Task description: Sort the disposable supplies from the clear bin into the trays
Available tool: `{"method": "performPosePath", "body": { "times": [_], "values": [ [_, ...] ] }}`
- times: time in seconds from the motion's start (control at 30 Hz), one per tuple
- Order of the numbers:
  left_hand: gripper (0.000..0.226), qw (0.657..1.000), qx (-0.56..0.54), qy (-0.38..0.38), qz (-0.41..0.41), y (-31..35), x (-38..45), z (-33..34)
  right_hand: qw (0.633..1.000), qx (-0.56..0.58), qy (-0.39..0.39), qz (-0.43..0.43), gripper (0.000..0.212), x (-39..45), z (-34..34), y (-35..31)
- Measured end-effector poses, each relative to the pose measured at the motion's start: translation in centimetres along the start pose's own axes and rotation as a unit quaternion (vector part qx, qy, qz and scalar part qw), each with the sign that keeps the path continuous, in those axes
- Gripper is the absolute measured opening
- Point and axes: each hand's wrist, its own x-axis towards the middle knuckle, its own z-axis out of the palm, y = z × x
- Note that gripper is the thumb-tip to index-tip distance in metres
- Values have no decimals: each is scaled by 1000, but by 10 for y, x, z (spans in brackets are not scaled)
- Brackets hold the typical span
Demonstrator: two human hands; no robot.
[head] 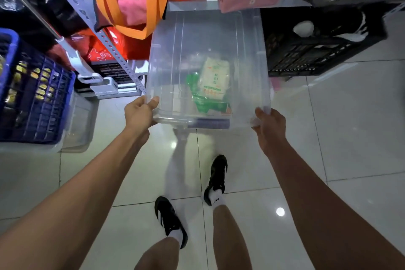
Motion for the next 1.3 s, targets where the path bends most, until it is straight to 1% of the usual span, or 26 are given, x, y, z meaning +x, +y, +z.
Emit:
{"method": "performPosePath", "body": {
  "times": [0.07, 0.13, 0.2, 0.23, 0.27, 0.3, 0.33, 0.37, 0.43, 0.53, 0.63, 0.73, 0.8, 0.87, 0.9, 0.97, 1.07, 1.17, 1.23, 1.3],
  "values": [
    [36, 1000, -19, 5, 1, 6, 11, 16, 1000, -2, -9, -10, 18, 25, 5, -4],
    [33, 999, -42, 18, 8, 11, 20, 32, 999, -29, -14, -16, 25, 46, 10, -13],
    [40, 997, -59, 33, 24, 16, 30, 47, 999, -43, -20, -3, 47, 67, 15, -24],
    [45, 997, -58, 34, 35, 18, 35, 54, 999, -41, -23, 11, 53, 76, 18, -31],
    [49, 997, -53, 35, 47, 21, 39, 61, 999, -35, -28, 20, 50, 86, 22, -37],
    [53, 996, -47, 42, 59, 23, 45, 67, 999, -30, -35, 21, 43, 95, 26, -43],
    [57, 995, -43, 52, 70, 26, 50, 74, 999, -30, -39, 14, 37, 105, 31, -47],
    [62, 994, -38, 63, 83, 31, 55, 80, 999, -25, -39, 3, 36, 112, 35, -51],
    [71, 991, 0, 62, 120, 38, 69, 92, 999, -17, -32, -24, 40, 131, 45, -53],
    [68, 980, 94, 36, 169, 50, 87, 108, 995, -61, -28, -75, 47, 154, 59, -61],
    [73, 969, 146, 32, 198, 57, 100, 122, 987, -97, -41, -122, 41, 172, 68, -69],
    [73, 964, 166, 53, 199, 60, 113, 135, 978, -137, -27, -155, 52, 189, 75, -74],
    [62, 959, 188, 59, 205, 64, 121, 138, 974, -153, -30, -164, 59, 200, 79, -76],
    [47, 953, 210, 55, 212, 68, 131, 138, 978, -135, -37, -152, 68, 209, 86, -80],
    [45, 950, 221, 57, 213, 71, 135, 139, 982, -121, -43, -141, 72, 211, 89, -85],
    [49, 947, 240, 71, 200, 80, 143, 141, 983, -109, -57, -134, 70, 216, 95, -91],
    [52, 942, 271, 87, 179, 89, 153, 150, 977, -139, -57, -153, 67, 220, 101, -98],
    [46, 933, 317, 79, 154, 95, 157, 154, 976, -146, -54, -154, 65, 228, 103, -101],
    [48, 929, 337, 64, 140, 97, 159, 151, 979, -121, -67, -152, 60, 228, 102, -103],
    [51, 926, 352, 52, 124, 99, 151, 150, 977, -129, -75, -151, 59, 222, 98, -105]
  ]
}}
